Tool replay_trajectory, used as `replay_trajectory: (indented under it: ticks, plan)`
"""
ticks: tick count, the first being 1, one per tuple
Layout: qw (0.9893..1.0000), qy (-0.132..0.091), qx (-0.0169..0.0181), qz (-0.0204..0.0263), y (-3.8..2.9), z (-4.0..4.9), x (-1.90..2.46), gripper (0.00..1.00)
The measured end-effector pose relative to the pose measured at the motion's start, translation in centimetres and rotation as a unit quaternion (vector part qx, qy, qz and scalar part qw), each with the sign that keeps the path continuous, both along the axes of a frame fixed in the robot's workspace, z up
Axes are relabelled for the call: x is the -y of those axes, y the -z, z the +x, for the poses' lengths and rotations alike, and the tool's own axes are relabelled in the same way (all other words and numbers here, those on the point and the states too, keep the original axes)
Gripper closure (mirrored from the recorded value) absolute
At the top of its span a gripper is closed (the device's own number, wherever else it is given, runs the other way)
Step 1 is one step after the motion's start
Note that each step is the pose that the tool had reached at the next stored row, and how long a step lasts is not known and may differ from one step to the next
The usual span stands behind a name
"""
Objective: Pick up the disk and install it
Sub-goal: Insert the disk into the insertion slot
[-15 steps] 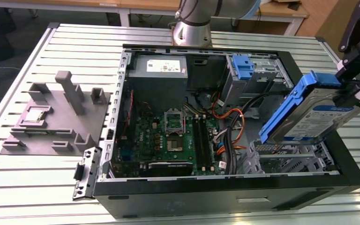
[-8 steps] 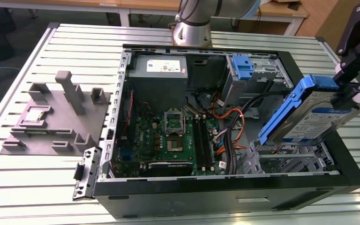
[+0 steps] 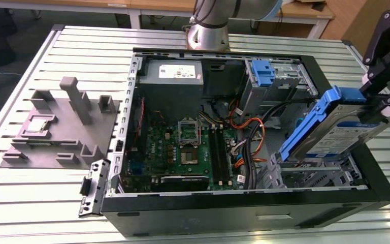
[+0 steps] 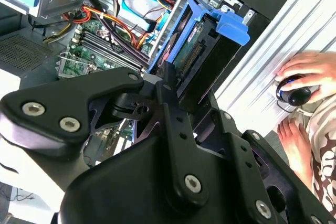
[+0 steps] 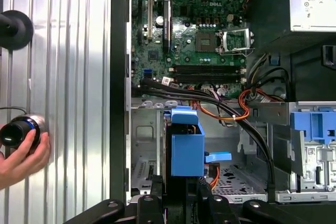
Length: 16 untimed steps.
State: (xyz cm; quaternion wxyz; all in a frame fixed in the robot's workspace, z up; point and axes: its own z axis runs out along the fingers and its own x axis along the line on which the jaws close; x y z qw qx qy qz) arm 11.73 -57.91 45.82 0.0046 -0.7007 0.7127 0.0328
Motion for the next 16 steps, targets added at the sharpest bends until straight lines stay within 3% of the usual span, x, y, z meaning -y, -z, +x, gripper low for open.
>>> replay_trajectory:
  ticks: [16]
  plan:
    - [1.0, 0.001, 0.0, 0.0, 0.57, 0.0, 0.02, 0.65]
